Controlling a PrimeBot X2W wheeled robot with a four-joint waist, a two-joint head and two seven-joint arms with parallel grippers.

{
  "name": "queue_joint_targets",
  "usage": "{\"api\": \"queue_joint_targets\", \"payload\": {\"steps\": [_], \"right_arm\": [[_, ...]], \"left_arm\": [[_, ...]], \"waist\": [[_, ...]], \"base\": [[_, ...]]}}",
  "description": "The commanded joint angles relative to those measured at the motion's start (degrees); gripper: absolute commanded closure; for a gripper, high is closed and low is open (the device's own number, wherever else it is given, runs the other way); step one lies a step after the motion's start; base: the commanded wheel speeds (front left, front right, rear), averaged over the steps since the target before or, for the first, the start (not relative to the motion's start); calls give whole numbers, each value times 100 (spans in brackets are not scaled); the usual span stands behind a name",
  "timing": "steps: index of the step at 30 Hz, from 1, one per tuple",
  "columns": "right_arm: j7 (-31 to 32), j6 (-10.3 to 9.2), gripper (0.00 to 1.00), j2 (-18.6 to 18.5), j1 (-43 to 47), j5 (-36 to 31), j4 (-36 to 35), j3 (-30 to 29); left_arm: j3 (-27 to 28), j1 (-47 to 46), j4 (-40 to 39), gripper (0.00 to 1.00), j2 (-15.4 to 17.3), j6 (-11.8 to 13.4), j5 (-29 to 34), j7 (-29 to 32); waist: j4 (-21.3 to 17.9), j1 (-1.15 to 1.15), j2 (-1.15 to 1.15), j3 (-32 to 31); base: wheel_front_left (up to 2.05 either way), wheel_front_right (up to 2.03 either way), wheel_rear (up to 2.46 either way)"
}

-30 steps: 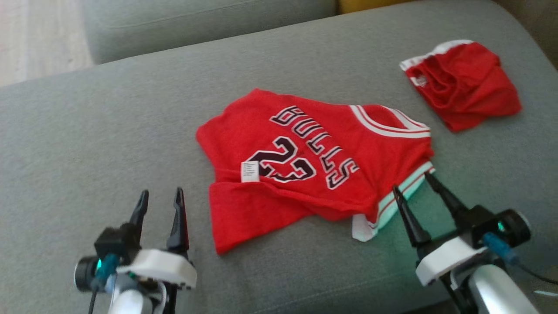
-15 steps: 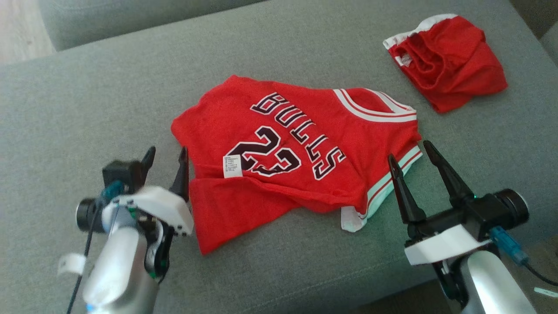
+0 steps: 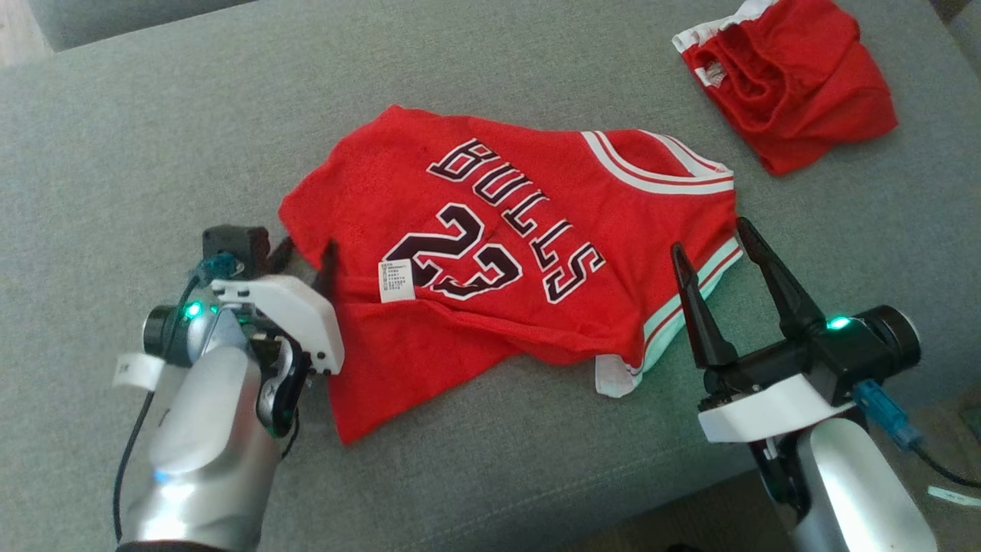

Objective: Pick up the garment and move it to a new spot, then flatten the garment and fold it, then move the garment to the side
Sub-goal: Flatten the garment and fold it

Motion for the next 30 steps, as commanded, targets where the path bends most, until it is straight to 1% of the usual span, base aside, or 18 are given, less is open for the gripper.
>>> {"api": "queue_joint_targets", "payload": {"steps": [1, 2, 7, 11, 15, 18, 22, 23, 30], "right_arm": [[-74, 37, 0, 30, -165, -45, -167, 87], [-75, 37, 0, 35, -175, -46, -173, 80], [-76, 37, 0, 64, -195, -58, -226, 55], [-77, 37, 0, 76, -143, -73, -275, -19], [-77, 37, 0, 101, -79, -82, -338, -140], [-77, 37, 0, 138, -27, -106, -376, -235], [-77, 37, 0, 192, 41, -138, -416, -299], [-77, 37, 0, 192, 41, -138, -416, -299], [-77, 37, 0, 256, 59, -172, -450, -351]], "left_arm": [[127, -230, -105, 78, 109, -52, -31, -1], [103, -253, -91, 100, 100, -74, -36, -4], [6, -361, -187, 100, 55, -92, -13, -276], [12, -427, -431, 100, 20, 4, -2, -699], [19, -428, -846, 100, 7, 84, 12, -1062], [10, -365, -1320, 100, 13, 134, 23, -1189], [-36, -229, -2197, 100, 84, 195, 84, -1186], [-36, -229, -2197, 100, 84, 195, 84, -1186], [-68, -88, -3957, 100, 402, 310, 283, -752]], "waist": [[6, 0, 0, 4], [9, 0, 0, 5], [43, 0, 0, -28], [120, 0, 0, -116], [222, 0, 0, -238], [305, 0, 0, -334], [400, 0, 0, -433], [400, 0, 0, -433], [426, 0, 0, -464]], "base": [[0, 0, 0], [0, 0, 0], [0, 0, 0], [0, 0, 0], [0, 0, 0], [0, 0, 0], [0, 0, 0], [0, 0, 0], [0, 0, 0]]}}
